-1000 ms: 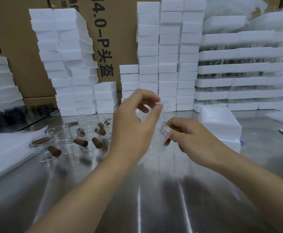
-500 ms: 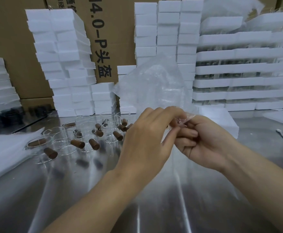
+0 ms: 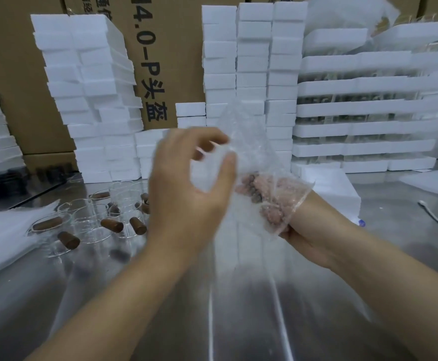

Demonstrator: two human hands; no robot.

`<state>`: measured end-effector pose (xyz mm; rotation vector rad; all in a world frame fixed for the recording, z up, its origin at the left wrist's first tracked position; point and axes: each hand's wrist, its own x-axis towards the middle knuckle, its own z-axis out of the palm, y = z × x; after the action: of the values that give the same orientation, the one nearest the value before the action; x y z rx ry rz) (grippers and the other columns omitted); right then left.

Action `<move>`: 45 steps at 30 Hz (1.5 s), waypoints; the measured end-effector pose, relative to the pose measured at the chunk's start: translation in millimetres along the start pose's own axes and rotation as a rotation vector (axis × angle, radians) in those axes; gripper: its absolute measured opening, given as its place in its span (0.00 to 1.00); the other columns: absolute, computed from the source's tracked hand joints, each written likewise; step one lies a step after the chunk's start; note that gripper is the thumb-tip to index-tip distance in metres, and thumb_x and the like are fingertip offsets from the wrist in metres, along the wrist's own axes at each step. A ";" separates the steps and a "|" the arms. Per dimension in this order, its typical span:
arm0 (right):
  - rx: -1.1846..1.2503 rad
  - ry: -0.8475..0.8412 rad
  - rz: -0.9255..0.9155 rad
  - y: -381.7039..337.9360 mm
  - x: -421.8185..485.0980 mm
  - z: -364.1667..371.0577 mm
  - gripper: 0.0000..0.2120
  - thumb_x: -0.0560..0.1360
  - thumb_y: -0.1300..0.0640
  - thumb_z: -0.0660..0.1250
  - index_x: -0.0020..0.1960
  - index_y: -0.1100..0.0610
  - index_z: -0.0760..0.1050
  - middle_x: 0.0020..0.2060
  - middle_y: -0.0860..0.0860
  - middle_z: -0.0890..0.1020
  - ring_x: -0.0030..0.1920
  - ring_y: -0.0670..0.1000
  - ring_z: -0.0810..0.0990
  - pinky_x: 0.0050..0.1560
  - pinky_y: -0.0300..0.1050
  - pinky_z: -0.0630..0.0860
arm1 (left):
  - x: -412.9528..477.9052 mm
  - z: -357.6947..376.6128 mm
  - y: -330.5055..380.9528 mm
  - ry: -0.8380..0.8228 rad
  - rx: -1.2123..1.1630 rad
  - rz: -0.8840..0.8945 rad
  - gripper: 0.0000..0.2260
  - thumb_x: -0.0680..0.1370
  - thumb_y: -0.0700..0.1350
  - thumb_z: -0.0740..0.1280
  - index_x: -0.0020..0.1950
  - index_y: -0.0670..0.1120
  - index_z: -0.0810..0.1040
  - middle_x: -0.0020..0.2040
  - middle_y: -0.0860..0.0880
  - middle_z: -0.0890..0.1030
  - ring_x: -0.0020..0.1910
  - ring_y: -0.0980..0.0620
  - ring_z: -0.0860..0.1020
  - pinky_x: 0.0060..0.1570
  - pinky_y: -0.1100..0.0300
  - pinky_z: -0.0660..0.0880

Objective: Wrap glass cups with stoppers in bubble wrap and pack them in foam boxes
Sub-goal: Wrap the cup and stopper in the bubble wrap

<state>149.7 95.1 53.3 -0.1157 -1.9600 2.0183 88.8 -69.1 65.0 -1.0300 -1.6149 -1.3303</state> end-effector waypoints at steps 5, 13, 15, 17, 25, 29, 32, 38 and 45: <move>-0.236 0.041 0.022 4.0 -0.2 1.2 0.11 0.84 0.61 0.66 0.62 0.64 0.81 0.53 0.69 0.83 0.47 0.57 0.79 0.48 0.50 0.76 | 19.9 -21.1 -25.2 -0.132 -0.219 -0.593 0.24 0.78 0.58 0.77 0.72 0.62 0.74 0.67 0.59 0.78 0.63 0.63 0.78 0.52 0.64 0.73; -0.104 -0.117 -0.059 7.4 -4.5 5.1 0.08 0.82 0.50 0.70 0.56 0.48 0.86 0.47 0.48 0.85 0.33 0.41 0.79 0.32 0.34 0.72 | 12.7 -15.8 -46.5 -0.328 -0.491 -0.799 0.35 0.65 0.64 0.83 0.70 0.65 0.77 0.58 0.57 0.89 0.61 0.57 0.85 0.65 0.50 0.75; -0.136 -0.194 -0.104 9.7 -4.9 5.6 0.08 0.80 0.46 0.72 0.57 0.43 0.86 0.50 0.43 0.86 0.41 0.41 0.81 0.37 0.34 0.74 | 9.2 -11.4 -44.4 -0.368 -0.497 -0.811 0.31 0.64 0.65 0.83 0.65 0.69 0.79 0.58 0.60 0.88 0.59 0.58 0.85 0.58 0.56 0.73; -0.119 -0.215 -0.129 11.0 -5.4 4.1 0.09 0.76 0.42 0.75 0.56 0.42 0.86 0.49 0.39 0.85 0.43 0.39 0.81 0.40 0.33 0.74 | 4.8 -7.1 -45.9 -0.412 -0.506 -0.814 0.30 0.64 0.65 0.83 0.64 0.68 0.79 0.59 0.60 0.88 0.60 0.57 0.85 0.59 0.55 0.73; -0.211 -0.189 -0.090 9.0 -6.9 9.3 0.11 0.83 0.42 0.66 0.64 0.36 0.81 0.60 0.38 0.85 0.62 0.41 0.82 0.57 0.47 0.76 | 6.5 -7.7 -46.6 -0.427 -0.576 -0.863 0.28 0.58 0.65 0.84 0.57 0.68 0.83 0.63 0.58 0.86 0.58 0.59 0.86 0.59 0.54 0.78; -0.194 -0.162 -0.055 8.4 -7.5 10.0 0.13 0.83 0.44 0.67 0.66 0.40 0.81 0.60 0.40 0.86 0.62 0.42 0.83 0.61 0.47 0.80 | 9.9 -13.0 -46.3 -0.439 -0.693 -0.869 0.33 0.63 0.64 0.84 0.66 0.63 0.81 0.65 0.61 0.85 0.66 0.60 0.82 0.63 0.56 0.77; -0.168 -0.086 0.030 10.0 -6.2 9.9 0.14 0.84 0.49 0.67 0.69 0.47 0.80 0.63 0.50 0.85 0.67 0.54 0.82 0.70 0.62 0.77 | 10.9 -14.1 -42.1 -0.462 -0.751 -0.898 0.45 0.64 0.63 0.84 0.79 0.53 0.75 0.72 0.58 0.81 0.77 0.55 0.73 0.74 0.52 0.68; -0.173 -0.109 0.050 6.7 -8.6 8.9 0.13 0.85 0.51 0.65 0.67 0.50 0.81 0.65 0.59 0.82 0.64 0.62 0.81 0.64 0.62 0.78 | 9.2 -13.9 -43.1 -0.492 -0.779 -0.871 0.47 0.60 0.66 0.86 0.75 0.50 0.80 0.72 0.54 0.82 0.79 0.47 0.72 0.82 0.40 0.60; -0.193 -0.102 0.069 8.4 -7.2 8.4 0.13 0.85 0.54 0.65 0.67 0.54 0.81 0.56 0.60 0.84 0.48 0.53 0.76 0.37 0.41 0.72 | 6.7 -8.1 -50.2 -0.415 -0.654 -0.859 0.39 0.56 0.68 0.85 0.65 0.56 0.87 0.66 0.61 0.84 0.70 0.58 0.78 0.72 0.55 0.67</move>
<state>152.7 85.0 44.3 -0.1292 -2.2410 1.9070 40.3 -82.5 54.9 -1.0522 -2.1088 -2.4628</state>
